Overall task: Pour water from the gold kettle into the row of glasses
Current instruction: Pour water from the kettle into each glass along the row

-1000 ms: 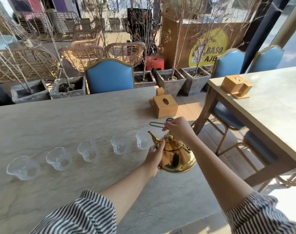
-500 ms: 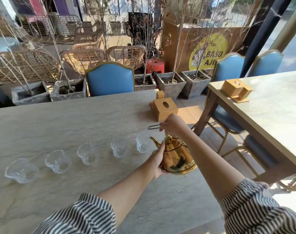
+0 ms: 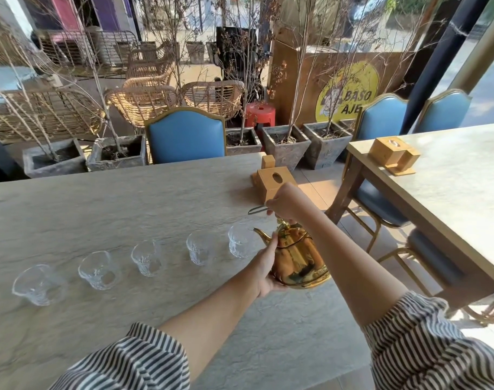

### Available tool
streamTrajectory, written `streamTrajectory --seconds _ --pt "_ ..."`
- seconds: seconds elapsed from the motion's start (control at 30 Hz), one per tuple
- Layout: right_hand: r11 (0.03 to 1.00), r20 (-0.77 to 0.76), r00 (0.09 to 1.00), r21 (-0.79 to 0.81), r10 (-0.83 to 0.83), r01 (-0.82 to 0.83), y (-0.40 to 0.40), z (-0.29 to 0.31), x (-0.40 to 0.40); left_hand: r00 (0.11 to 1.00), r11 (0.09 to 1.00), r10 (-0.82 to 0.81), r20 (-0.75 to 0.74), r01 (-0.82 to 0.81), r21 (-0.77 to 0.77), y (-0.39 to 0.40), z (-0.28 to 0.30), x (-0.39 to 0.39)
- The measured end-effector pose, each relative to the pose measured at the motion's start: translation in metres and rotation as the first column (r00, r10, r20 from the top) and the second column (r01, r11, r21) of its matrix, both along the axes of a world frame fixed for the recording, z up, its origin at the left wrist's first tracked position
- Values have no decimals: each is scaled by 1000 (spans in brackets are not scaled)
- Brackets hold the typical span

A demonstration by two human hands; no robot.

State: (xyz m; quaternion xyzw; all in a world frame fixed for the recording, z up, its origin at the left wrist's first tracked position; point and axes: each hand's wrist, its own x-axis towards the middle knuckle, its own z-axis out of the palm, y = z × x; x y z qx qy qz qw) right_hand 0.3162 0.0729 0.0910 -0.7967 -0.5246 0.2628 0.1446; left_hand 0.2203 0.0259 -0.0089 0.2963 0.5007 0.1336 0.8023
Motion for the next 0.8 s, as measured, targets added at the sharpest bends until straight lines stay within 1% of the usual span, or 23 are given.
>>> streamTrajectory --seconds 0.4,0.8 --pt "1000 22 1000 -26 -1 2 -4 19 -3 998 999 -7 69 10 -33 -9 20 -4" --pt "996 37 999 -84 4 -1 0 17 -6 998 999 -17 56 18 -27 -4 12 -8"
